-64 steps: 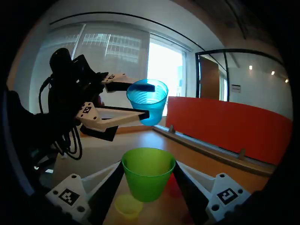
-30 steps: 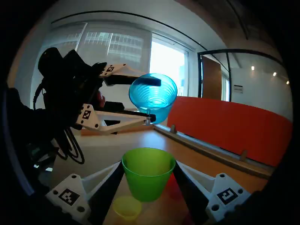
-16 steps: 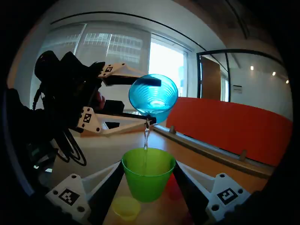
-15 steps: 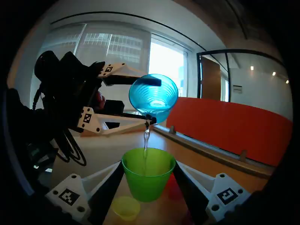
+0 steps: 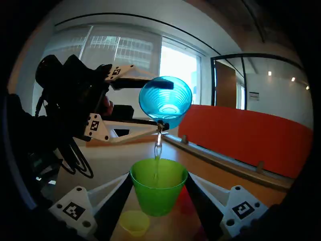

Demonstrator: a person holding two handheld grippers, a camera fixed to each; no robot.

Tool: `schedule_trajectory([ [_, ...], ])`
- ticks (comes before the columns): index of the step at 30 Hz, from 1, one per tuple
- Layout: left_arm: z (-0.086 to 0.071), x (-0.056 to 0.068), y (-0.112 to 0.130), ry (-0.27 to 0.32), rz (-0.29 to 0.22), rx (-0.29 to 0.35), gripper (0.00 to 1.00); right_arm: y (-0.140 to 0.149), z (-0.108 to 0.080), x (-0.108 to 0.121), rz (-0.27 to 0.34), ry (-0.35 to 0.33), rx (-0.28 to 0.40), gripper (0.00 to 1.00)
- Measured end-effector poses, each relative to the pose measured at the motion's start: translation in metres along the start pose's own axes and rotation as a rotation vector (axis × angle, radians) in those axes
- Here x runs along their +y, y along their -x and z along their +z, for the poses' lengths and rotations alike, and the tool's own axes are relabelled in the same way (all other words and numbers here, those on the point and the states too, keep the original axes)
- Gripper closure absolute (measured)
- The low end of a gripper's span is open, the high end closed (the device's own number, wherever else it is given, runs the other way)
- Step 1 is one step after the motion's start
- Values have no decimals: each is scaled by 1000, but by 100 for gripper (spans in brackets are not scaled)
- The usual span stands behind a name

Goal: Pour water

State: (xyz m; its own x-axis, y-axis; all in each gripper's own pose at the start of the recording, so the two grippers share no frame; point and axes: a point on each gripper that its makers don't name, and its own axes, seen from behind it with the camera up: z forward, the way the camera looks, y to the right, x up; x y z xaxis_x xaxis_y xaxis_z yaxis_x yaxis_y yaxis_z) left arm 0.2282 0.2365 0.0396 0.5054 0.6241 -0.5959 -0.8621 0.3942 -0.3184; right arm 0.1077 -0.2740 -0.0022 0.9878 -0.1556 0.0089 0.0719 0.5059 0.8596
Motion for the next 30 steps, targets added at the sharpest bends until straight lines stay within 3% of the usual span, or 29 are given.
schedule_trajectory([
  [30, -1, 0, -7, -1, 95, 16, 16, -1, -1, -3, -6, -6, 5, 8],
])
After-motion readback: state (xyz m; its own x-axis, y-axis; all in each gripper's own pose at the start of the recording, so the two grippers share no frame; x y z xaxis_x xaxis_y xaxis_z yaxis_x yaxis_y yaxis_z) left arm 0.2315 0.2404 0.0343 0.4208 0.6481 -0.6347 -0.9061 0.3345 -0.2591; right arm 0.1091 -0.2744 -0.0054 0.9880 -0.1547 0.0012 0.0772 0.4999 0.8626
